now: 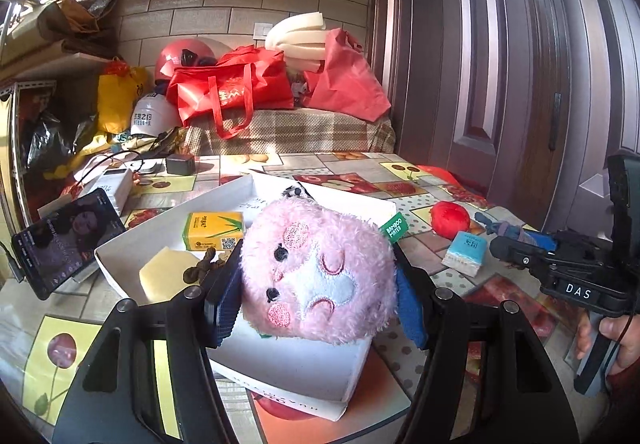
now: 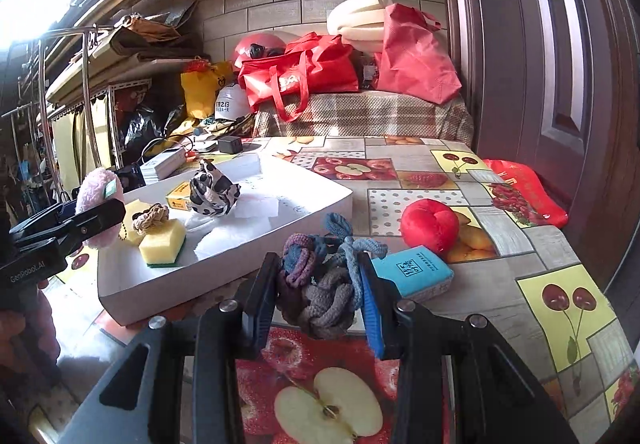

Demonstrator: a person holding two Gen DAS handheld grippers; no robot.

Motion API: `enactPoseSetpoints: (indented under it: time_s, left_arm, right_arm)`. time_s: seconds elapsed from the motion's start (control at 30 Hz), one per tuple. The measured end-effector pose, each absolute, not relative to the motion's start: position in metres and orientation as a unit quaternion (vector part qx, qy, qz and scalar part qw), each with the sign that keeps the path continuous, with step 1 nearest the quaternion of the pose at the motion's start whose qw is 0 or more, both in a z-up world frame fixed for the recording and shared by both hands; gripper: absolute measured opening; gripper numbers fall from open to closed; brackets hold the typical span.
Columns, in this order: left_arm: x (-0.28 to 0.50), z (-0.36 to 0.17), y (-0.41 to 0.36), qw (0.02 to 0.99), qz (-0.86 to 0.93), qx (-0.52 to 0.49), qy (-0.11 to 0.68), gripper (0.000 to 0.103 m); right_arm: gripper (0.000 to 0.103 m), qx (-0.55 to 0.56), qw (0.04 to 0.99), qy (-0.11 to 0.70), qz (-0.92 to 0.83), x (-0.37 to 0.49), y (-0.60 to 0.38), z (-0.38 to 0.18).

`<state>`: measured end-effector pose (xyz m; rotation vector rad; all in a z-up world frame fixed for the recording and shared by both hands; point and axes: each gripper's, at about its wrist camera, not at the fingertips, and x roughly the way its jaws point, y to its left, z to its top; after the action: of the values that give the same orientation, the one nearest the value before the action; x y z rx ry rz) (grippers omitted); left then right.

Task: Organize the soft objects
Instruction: 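Carry the rope toy and pink plush toy over the white tray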

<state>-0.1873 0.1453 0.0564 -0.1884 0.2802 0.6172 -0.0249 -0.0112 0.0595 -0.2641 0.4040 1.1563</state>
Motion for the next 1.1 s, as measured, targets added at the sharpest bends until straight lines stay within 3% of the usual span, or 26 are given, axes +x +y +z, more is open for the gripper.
enactPoseSetpoints:
  time_s: [0.67, 1.1]
  left_arm:
    - [-0.199, 0.055, 0.153, 0.928, 0.334, -0.099, 0.133, 0.066]
    - [-0.204, 0.052, 0.179, 0.915, 0.365, -0.113, 0.133, 0.066]
  right_arm:
    - [0.038, -0.127, 0.803, 0.197, 0.548, -0.028, 0.003, 0.056]
    - [0.038, -0.169, 0.765, 0.147, 0.603, -0.068, 0.049, 0.055]
